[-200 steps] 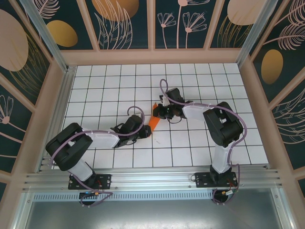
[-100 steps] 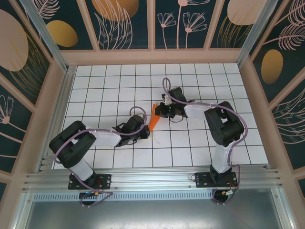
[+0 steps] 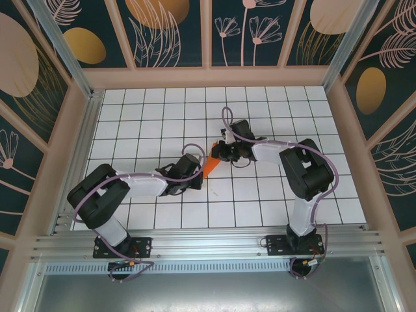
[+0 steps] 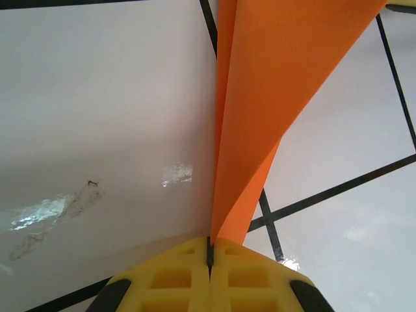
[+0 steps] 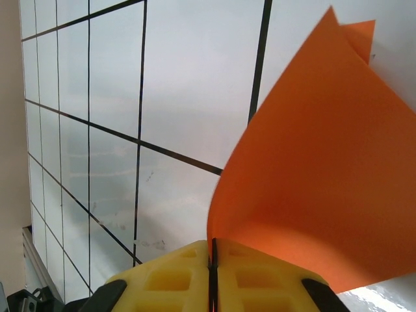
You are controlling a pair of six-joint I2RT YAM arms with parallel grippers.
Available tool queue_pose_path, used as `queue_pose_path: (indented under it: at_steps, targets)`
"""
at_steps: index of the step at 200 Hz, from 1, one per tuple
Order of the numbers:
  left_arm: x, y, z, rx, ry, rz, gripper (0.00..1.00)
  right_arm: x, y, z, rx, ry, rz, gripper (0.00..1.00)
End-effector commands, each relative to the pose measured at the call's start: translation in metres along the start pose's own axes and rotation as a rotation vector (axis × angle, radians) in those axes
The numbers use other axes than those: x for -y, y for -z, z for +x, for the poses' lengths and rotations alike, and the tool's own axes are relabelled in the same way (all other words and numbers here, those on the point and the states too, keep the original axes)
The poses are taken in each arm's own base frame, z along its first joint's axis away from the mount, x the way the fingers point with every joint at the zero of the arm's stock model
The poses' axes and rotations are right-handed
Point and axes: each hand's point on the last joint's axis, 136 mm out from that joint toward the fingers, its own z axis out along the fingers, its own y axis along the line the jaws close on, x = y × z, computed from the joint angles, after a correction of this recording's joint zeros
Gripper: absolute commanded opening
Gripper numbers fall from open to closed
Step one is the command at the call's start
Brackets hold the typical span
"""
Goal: Fold a paper plane with a square sheet of paper (pick it up from the middle)
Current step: Fold the wing for the fifth time at the center of the table.
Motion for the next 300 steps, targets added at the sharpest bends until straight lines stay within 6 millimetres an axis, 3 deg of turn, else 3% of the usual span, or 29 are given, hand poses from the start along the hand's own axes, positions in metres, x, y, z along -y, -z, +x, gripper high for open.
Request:
queue_pose_path:
  at_steps: [1,45,98,165,228,300]
  targets:
    - [-0.014,-0.005,0.008,-0.038,-0.107,-0.107,0.0,-0.003,0.006,-0.001,0.002,0.014,-0.015,0.13]
    - [-0.019,-0.013,0.011,-0.043,-0.292,-0.267,0.0,-0.011,0.008,-0.003,0.007,-0.044,-0.045,0.19]
    - [-0.02,-0.013,0.005,0.015,-0.465,-0.418,0.0,-0.011,0.01,-0.002,-0.001,-0.139,-0.035,0.42]
    - [-0.02,-0.014,0.002,0.038,-0.531,-0.474,0.0,-0.009,0.008,0.006,-0.056,-0.243,0.014,0.59]
    - [-0.017,-0.016,0.005,0.033,-0.556,-0.462,0.0,-0.019,-0.002,0.009,-0.11,-0.289,-0.015,0.61]
    - [-0.017,-0.017,0.005,0.034,-0.562,-0.465,0.0,-0.018,-0.013,0.021,-0.176,-0.325,0.012,0.5]
